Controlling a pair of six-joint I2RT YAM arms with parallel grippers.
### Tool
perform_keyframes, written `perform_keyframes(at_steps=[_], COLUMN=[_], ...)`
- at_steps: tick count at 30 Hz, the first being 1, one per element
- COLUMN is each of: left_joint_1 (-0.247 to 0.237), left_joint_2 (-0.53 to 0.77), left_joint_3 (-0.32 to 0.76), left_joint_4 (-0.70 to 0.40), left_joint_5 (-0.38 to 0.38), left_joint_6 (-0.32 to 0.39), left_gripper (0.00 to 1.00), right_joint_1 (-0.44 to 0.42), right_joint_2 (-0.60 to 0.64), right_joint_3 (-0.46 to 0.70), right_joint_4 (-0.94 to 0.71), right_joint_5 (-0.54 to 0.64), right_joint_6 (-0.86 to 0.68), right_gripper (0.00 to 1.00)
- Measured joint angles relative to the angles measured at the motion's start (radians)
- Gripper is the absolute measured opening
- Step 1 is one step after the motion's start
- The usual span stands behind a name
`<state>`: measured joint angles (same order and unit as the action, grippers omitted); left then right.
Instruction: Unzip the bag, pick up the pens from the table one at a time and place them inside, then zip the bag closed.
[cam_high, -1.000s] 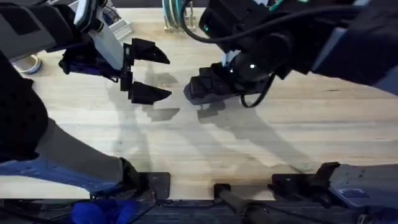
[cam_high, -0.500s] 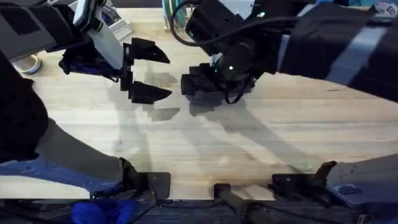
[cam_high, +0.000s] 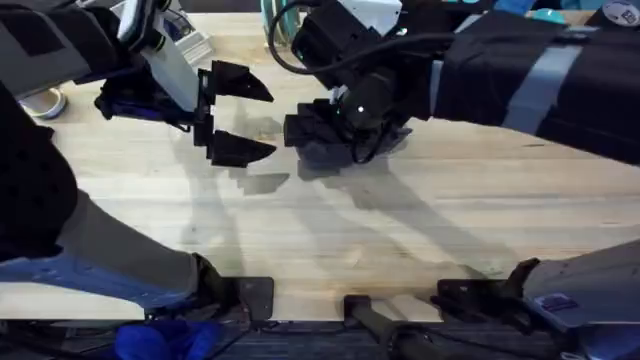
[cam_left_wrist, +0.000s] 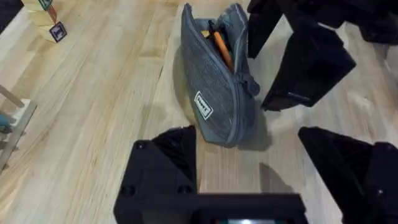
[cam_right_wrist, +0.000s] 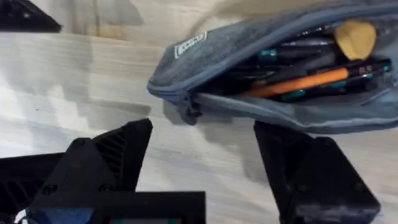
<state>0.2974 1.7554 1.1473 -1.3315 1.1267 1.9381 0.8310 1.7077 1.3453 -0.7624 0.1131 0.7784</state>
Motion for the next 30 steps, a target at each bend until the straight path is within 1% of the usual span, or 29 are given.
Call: perform_keyframes(at_steps=[5, 13, 19, 24, 30], left_joint_1=[0.0, 0.0, 0.0, 0.0, 0.0], left_joint_2=[0.0, 0.0, 0.0, 0.0, 0.0], left_joint_3=[0.0, 0.0, 0.0, 0.0, 0.0], left_joint_4=[0.0, 0.0, 0.0, 0.0, 0.0], left_joint_5=[0.0, 0.0, 0.0, 0.0, 0.003], left_joint_6=[0.0, 0.0, 0.0, 0.0, 0.0], left_gripper=[0.995, 0.995, 0.993, 0.995, 0.995], right_joint_1=[0.0, 0.0, 0.0, 0.0, 0.0], right_joint_2=[0.01, 0.065, 0.068, 0.068, 0.068], right_joint_3=[0.0, 0.0, 0.0, 0.0, 0.0], right_joint_4=[0.007, 0.024, 0.069, 0.075, 0.074], right_joint_5=[0.0, 0.0, 0.003, 0.007, 0.022], right_joint_6=[0.0, 0.0, 0.002, 0.003, 0.004], right_gripper=[0.982, 0.95, 0.923, 0.895, 0.806])
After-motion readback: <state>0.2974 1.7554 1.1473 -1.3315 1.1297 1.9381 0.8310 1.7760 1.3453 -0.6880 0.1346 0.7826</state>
